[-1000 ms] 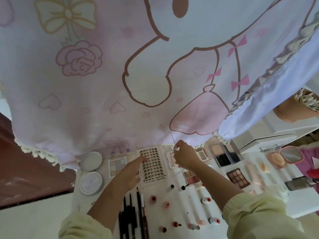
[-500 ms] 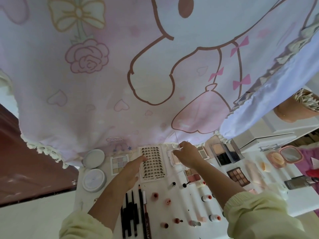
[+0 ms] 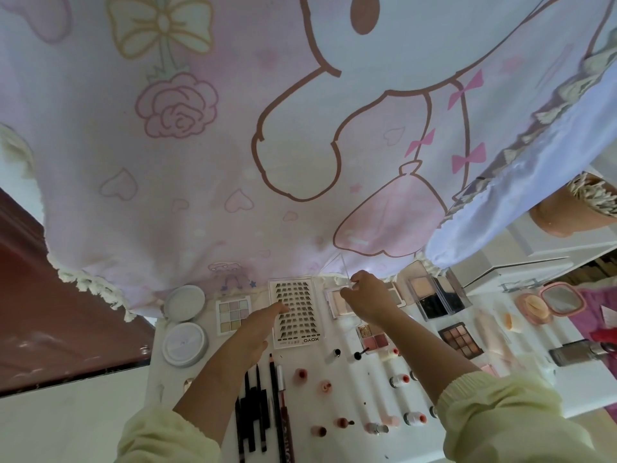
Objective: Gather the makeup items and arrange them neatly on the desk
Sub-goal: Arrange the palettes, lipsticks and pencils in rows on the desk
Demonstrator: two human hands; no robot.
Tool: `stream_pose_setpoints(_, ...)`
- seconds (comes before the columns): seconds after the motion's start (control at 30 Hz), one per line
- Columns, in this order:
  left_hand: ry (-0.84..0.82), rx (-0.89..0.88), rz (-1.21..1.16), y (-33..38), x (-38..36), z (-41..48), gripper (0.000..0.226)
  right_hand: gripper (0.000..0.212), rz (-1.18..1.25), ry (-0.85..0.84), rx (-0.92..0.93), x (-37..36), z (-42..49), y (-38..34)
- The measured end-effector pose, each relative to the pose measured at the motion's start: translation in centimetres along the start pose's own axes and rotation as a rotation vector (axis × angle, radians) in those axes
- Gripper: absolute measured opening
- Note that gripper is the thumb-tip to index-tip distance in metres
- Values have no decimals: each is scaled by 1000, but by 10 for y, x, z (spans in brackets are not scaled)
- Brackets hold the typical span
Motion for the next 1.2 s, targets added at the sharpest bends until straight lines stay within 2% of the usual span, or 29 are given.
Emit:
stream_pose_setpoints(0.17, 14, -28, 75, 0, 1, 2, 43, 49, -35, 3, -6, 1, -1, 0)
stream_pose_setpoints(0.3, 21, -47, 140, -5, 6, 3, 63, 43, -54, 2, 6, -2, -6, -3)
stream_pose_setpoints(0.5, 9, -29, 145, -14, 10, 1, 66, 34, -115, 25, 82, -11, -11, -11)
stream_pose_setpoints(0.8, 9, -25, 134, -13, 10, 6, 56, 36, -73, 14, 117, -11, -4, -12)
stream_pose_setpoints(1.2, 41, -43, 140, -9, 10, 11, 65, 47, -34, -50, 84, -9, -1, -11)
Point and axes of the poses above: each hand's wrist, its own z-axis towards the middle knuckle, its own x-axis out of the back of the hand, y = z × x, the point moved 3 cm from there along z, towards the middle knuckle, and after that the axes turned 10 degrees about x, right-handed, at the moved point
